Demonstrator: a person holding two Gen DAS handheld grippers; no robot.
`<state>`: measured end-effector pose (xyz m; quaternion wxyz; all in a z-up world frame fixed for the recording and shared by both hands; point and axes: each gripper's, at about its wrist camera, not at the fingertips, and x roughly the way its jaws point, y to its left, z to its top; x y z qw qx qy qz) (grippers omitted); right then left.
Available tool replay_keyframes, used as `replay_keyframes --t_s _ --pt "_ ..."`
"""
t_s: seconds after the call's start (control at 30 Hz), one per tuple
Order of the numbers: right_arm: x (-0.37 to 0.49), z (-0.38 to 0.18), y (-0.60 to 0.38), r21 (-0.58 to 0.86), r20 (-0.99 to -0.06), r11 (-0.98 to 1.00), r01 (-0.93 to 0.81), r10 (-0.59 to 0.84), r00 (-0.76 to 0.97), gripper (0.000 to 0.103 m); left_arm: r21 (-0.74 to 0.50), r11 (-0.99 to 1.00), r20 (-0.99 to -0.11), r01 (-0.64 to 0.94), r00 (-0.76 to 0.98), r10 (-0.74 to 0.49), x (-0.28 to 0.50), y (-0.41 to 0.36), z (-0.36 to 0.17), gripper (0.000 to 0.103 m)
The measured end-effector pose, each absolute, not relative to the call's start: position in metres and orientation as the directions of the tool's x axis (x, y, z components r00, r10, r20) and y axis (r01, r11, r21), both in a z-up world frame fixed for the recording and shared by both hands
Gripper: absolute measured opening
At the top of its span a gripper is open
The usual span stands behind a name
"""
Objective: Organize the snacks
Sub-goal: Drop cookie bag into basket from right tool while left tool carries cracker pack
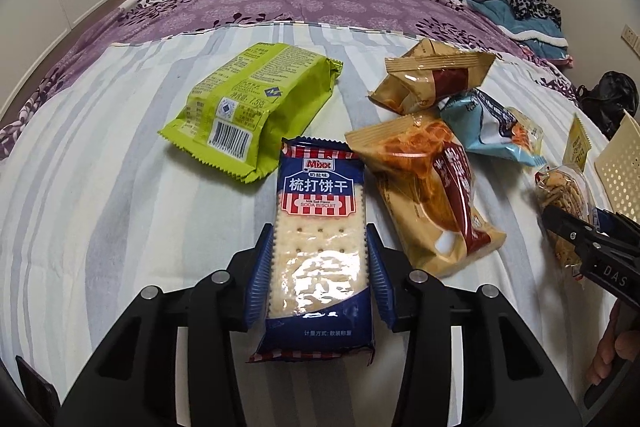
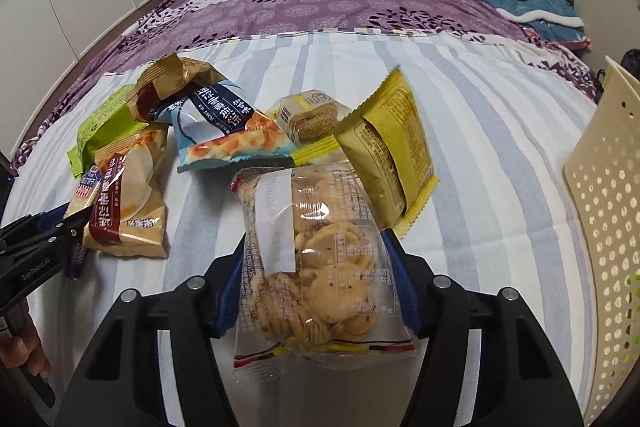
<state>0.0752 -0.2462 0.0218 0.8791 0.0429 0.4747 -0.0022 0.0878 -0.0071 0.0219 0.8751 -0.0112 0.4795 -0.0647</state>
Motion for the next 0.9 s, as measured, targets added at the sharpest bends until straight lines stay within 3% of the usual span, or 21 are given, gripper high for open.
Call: replay_keyframes --t_s 0.53,0.8,0.83,0.9 --pt "-0.021 0.060 -0.261 0.141 -0.801 0.990 0.020 0.103 0.590 0.058 -0.090 0.982 -0.806 0.167 0.567 -0.170 0.019 -0.010 0.068 0.045" --pt "-0.052 0.095 -0.283 0.161 -0.740 0.986 0.048 0.088 0.667 0.054 -0.096 0.965 -0.777 0.244 0.588 -0.226 -0.007 -0.042 0.095 0.045" --pt "-0.054 0.097 -0.286 0.164 -0.734 0.985 0.049 0.089 0.673 0.048 -0.095 0.963 -0.774 0.254 0.589 -0.232 -0.010 -0.046 0.098 0.045" --pt "-0.060 0.101 -0.293 0.172 -0.723 0.983 0.059 0.085 0.686 0.046 -0.089 0.958 -0.769 0.274 0.592 -0.241 -0.015 -0.056 0.105 0.045"
